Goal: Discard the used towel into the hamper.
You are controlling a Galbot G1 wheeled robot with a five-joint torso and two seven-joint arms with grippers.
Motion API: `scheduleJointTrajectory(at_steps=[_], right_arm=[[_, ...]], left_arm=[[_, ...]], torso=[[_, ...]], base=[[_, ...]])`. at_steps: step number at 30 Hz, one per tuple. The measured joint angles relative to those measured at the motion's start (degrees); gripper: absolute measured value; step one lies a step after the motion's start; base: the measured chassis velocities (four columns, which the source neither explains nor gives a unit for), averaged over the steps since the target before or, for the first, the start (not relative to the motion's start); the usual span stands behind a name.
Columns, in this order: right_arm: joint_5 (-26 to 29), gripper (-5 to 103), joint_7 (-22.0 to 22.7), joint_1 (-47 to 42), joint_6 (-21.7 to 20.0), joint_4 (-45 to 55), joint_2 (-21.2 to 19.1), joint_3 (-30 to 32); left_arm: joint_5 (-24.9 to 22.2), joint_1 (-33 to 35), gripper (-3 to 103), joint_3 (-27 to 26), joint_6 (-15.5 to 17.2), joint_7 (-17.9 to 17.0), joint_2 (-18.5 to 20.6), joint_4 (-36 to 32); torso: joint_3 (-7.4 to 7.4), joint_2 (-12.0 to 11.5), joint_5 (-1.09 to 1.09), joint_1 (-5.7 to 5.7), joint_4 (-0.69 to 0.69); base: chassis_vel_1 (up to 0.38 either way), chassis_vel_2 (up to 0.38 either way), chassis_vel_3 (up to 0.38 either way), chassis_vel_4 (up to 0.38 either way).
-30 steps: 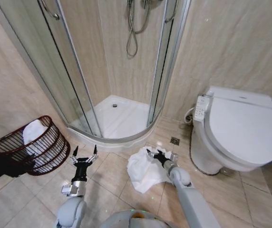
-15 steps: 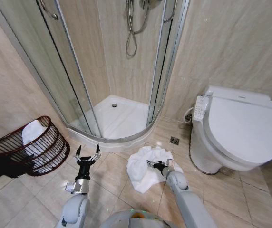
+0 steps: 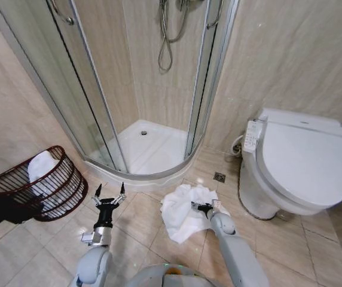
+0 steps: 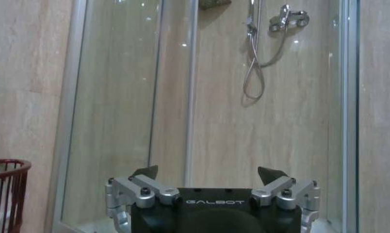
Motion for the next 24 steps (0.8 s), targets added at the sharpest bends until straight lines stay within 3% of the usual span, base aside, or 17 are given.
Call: scheduleJointTrajectory(at_steps=[5,7,10,13,14,15,17,22,24], right_arm=[[-0.82,100,-5.27,-0.15,1.52,-1.01,0.46,1.39],[-1.80,101,-9.31,-0.73,2.86,-1.44,0.74,2.40],[-2.04,97,-10.36,-1.21,3.22,-1.45,0.89,2.73],[-2.28,90,-11.41,-2.23,3.99,-1.46,0.91,3.42],[-2.29,79,-11.62,-2.58,4.18,-1.47,0.79,3.72],[-2.29,79,-11.62,-2.58,4.18,-1.47,0.79,3.72],[-2.29,68,-11.76,-3.06,4.54,-1.53,0.53,4.28],[-2.25,57,-11.81,-3.31,5.32,-1.97,0.59,4.82],[-2.23,47,-11.81,-3.49,5.79,-2.06,0.62,4.92]], left_arm=[[0.55,0.19,100,0.11,0.04,0.02,-0.13,-0.26],[0.75,0.42,100,0.21,0.14,0.07,-0.22,-0.68],[0.80,0.51,100,0.28,0.21,0.10,-0.25,-0.89],[1.25,0.36,100,0.82,0.26,0.10,-0.27,-1.00],[1.54,0.17,100,1.29,0.33,0.03,-0.41,-1.01],[1.54,0.17,100,1.29,0.33,0.03,-0.41,-1.01],[1.89,0.07,100,2.23,0.64,-0.11,-0.82,-1.30],[2.44,0.07,100,3.07,0.84,-0.32,-1.13,-1.49],[2.59,0.11,100,3.39,1.01,-0.36,-1.16,-1.50]], torso=[[0.00,0.00,0.00,0.00,0.00],[0.00,0.00,0.00,0.00,0.00],[0.00,0.00,0.00,0.00,0.00],[0.00,0.00,0.00,0.00,0.00],[0.00,0.00,0.00,0.00,0.00],[0.00,0.00,0.00,0.00,0.00],[0.00,0.00,0.00,0.00,0.00],[0.00,0.00,0.00,0.00,0.00],[0.00,0.00,0.00,0.00,0.00]], base=[[0.000,0.000,0.000,0.000],[0.000,0.000,0.000,0.000],[0.000,0.000,0.000,0.000],[0.000,0.000,0.000,0.000],[0.000,0.000,0.000,0.000],[0.000,0.000,0.000,0.000],[0.000,0.000,0.000,0.000],[0.000,0.000,0.000,0.000],[0.000,0.000,0.000,0.000]])
